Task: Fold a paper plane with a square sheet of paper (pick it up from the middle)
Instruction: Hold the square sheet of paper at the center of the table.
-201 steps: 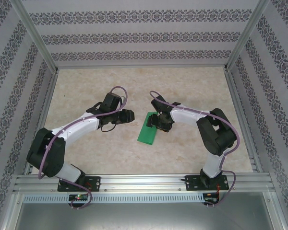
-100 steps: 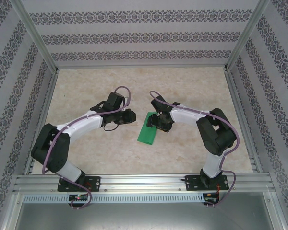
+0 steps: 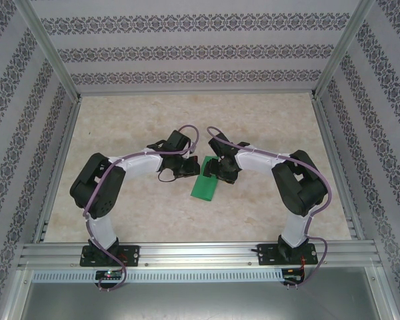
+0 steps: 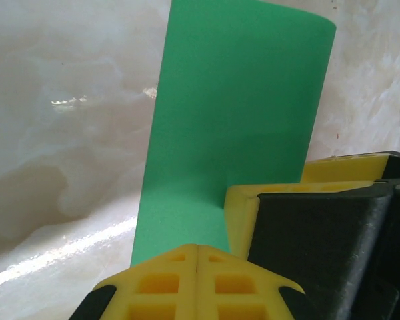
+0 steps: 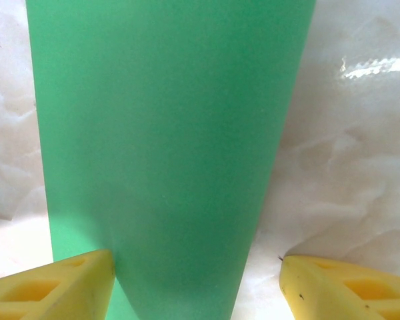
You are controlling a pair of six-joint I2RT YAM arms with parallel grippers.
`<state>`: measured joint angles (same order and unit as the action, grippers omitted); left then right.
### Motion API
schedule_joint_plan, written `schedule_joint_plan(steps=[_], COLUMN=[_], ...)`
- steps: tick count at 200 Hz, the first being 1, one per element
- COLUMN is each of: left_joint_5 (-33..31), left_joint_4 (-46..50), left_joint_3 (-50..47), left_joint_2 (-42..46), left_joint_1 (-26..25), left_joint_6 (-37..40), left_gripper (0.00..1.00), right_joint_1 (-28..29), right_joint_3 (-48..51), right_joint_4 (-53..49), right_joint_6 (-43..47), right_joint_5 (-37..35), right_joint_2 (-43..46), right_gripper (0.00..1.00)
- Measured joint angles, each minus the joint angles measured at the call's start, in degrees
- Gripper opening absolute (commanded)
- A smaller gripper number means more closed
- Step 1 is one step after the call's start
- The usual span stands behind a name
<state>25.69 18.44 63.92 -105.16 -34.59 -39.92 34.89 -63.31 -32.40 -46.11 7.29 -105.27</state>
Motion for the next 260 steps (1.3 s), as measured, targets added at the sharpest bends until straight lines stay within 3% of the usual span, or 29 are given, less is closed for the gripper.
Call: schedule_joint_plan(steps=[184, 260], left_joint_5=[-0.6, -1.7], left_joint_4=[1.8, 3.2], left_joint_3=[2.6, 3.1], left_joint_2=[-6.3, -6.5], left_joint_1=[-1.6, -1.6], left_joint_6=[-1.1, -0.8], left_gripper=[0.00, 0.00], right_joint_1=[0.4, 0.7], right_joint_3=[-0.1, -0.1], right_joint_4=[-0.2, 0.1], right_joint_6=[-0.3, -0.5], right_joint_5=[-0.9, -0.7], right_joint_2=[-0.1, 0.9], right_gripper=[0.70, 0.77])
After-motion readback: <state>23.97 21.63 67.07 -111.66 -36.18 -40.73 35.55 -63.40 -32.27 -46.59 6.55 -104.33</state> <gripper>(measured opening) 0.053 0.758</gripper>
